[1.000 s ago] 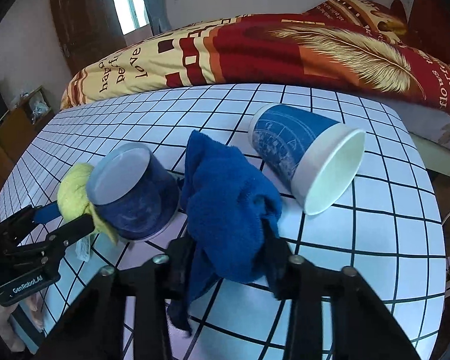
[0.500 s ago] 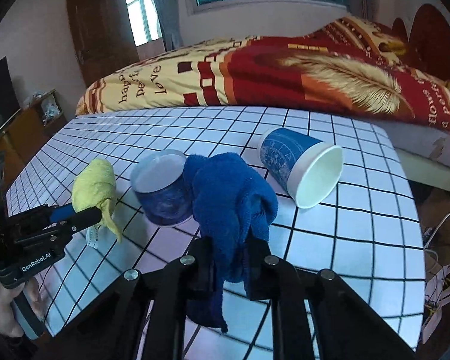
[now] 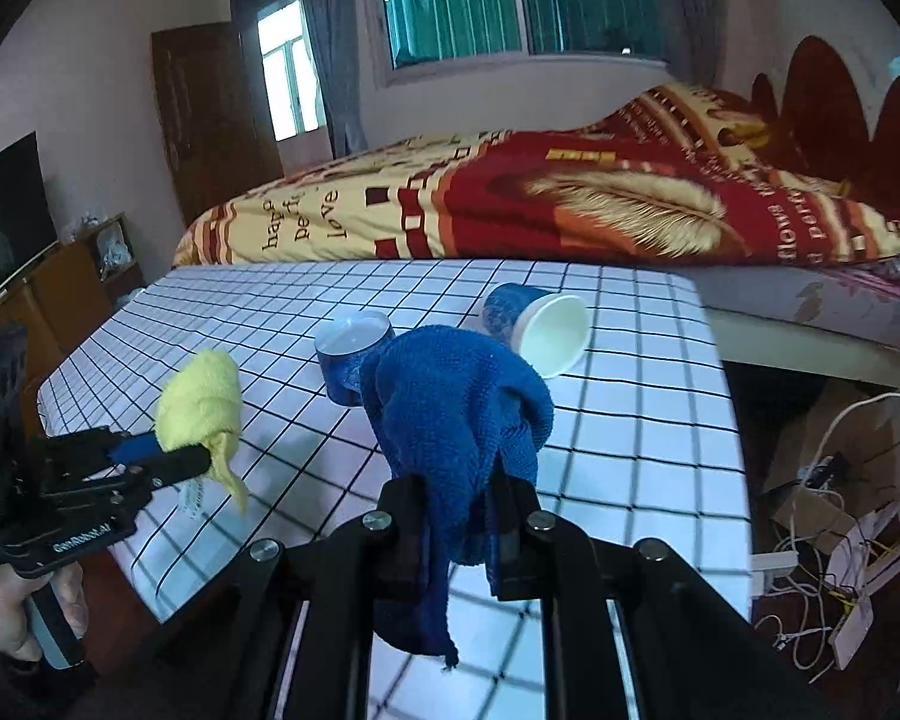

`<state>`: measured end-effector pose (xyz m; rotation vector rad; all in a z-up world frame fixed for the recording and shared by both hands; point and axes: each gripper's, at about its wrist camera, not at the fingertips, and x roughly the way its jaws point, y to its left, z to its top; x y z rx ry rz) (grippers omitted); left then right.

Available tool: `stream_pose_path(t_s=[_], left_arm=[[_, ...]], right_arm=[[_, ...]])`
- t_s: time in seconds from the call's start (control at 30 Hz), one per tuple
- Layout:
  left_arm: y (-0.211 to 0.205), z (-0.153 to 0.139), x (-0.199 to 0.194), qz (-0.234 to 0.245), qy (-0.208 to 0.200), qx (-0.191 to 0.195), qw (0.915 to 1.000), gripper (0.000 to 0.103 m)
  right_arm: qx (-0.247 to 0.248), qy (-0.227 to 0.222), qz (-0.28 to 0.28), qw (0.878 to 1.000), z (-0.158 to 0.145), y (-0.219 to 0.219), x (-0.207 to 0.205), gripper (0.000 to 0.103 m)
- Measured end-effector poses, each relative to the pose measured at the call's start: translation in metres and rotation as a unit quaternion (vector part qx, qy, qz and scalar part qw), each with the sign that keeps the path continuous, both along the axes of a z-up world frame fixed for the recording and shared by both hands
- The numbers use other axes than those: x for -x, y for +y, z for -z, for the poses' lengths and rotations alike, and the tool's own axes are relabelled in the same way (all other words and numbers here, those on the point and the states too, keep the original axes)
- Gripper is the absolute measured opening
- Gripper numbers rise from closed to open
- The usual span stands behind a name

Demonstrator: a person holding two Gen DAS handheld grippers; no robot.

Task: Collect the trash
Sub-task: 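Carry the yellow cloth and blue cloth over the black bin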

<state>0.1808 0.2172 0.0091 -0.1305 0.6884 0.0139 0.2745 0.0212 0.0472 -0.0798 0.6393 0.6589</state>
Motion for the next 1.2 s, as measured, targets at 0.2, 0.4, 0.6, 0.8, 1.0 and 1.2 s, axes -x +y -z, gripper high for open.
stream_pose_path(t_s=[0.2,0.4,0.6,0.8,1.0,1.2], left_arm=[[-0.033,-0.006,0.018,0.026,-0.009,-0.009,0.9996,0.030],[-0.064,-0.015,0.036,0.039,-0.025,-0.008,0.9989,0.030],[-0.092,-0.020,0.047,0.055,-0.032,0.002,0.9980,0.030],[-0.124,-0.016,0.051,0.084,-0.026,-0.005,0.9961,0.030],[-0.154,-0.016,0.052,0.111,-0.022,-0.006,0.9936,0.030],[-0.184,-0.014,0.053,0.140,-0.016,-0.013,0.9899,0.030]], right_arm=[[-0.005,-0.017,0.013,1.000,-0.013,-0.039,0.033,0.013],[0.003,-0.022,0.032,0.999,-0.015,-0.073,0.057,0.013],[0.011,-0.019,0.053,0.998,-0.008,-0.110,0.081,0.013],[0.017,-0.016,0.071,0.997,-0.003,-0.143,0.099,0.013],[0.023,-0.018,0.092,0.995,0.002,-0.177,0.111,0.013],[0.016,-0.003,0.126,0.992,0.015,-0.215,0.120,0.013]])
